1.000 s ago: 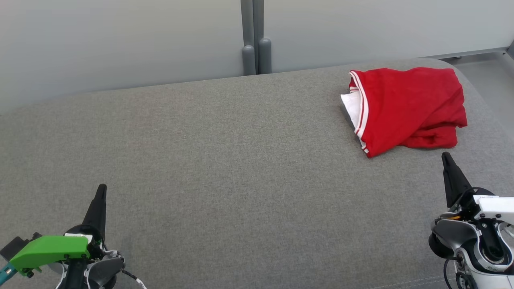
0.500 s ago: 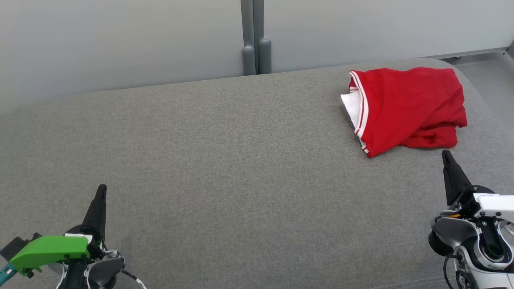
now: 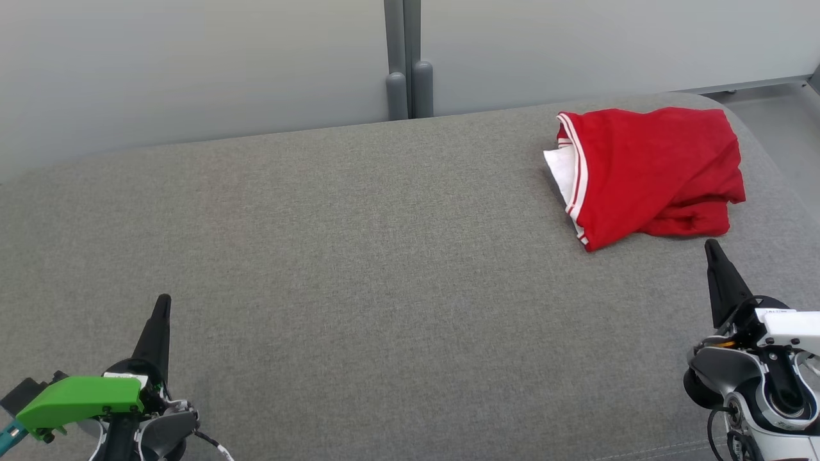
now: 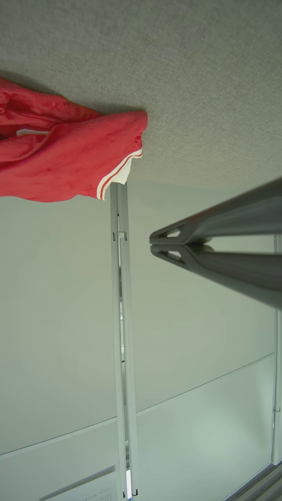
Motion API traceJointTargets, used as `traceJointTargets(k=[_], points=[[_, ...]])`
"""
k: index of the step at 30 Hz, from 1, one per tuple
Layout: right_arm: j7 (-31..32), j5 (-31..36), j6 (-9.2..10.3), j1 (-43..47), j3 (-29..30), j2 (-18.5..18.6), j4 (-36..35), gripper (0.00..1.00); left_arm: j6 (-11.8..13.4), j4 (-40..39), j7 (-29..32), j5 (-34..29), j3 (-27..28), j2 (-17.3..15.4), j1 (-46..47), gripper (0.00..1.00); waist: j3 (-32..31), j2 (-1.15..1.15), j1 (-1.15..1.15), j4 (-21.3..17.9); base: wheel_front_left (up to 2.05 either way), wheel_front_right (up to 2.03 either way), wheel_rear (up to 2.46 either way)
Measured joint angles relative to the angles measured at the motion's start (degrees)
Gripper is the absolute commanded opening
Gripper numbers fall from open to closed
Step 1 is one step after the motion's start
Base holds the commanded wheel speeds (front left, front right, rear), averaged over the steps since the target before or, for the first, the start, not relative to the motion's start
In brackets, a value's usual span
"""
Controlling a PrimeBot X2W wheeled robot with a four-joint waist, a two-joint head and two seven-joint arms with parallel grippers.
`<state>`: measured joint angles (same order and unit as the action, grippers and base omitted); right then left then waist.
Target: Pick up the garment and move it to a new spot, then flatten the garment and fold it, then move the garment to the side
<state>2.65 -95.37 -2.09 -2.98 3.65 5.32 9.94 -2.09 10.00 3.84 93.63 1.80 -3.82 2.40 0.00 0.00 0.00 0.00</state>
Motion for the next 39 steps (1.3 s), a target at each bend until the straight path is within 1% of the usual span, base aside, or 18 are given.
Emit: traceJointTargets(k=[39], points=[[0.00, 0.01, -0.01, 0.00, 0.05, -0.02, 0.04, 0.00, 0.00, 0.08, 0.14, 0.00, 0.02, 0.00, 0.01, 0.00, 0.00, 0.00, 0.00, 0.00, 0.00, 0.00, 0.00]])
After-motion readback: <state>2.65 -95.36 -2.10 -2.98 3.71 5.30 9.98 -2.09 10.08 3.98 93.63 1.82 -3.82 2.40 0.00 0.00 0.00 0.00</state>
